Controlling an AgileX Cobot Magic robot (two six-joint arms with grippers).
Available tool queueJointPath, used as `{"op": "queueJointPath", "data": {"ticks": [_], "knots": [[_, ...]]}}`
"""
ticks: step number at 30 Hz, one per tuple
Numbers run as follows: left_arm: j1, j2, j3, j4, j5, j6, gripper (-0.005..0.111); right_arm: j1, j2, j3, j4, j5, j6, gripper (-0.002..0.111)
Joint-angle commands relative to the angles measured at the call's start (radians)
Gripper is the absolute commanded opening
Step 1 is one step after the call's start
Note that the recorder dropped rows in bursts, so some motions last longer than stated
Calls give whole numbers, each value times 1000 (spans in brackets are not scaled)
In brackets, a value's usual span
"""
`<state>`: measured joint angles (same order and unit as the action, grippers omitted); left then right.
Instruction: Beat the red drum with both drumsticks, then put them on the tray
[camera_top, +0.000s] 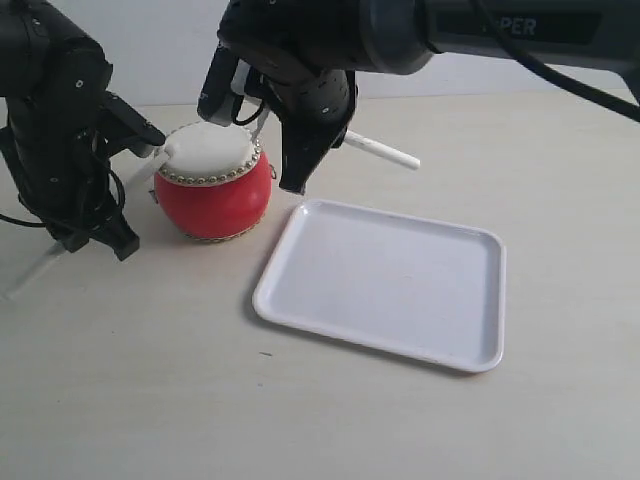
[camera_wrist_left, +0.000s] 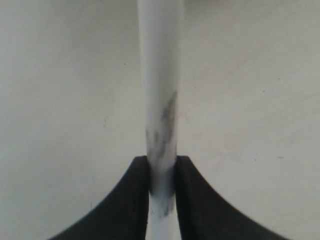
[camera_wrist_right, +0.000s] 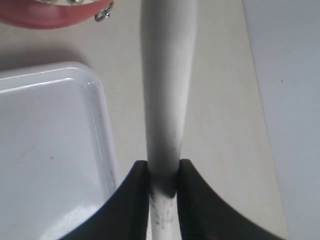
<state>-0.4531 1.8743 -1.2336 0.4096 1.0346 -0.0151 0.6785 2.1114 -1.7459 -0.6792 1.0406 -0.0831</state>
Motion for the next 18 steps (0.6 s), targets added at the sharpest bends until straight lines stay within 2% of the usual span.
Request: {"op": "queueJointPath", "data": {"ticks": [1, 10, 18], "knots": [[4, 9, -19, 15, 13, -11, 0, -4, 0, -6, 12, -35, 7, 0], [4, -51, -48, 47, 86, -11, 0, -4, 79, -6, 80, -100, 6, 0], [4, -121, -48, 51, 88, -15, 0, -4, 170, -6, 69, -30, -13, 0]]}}
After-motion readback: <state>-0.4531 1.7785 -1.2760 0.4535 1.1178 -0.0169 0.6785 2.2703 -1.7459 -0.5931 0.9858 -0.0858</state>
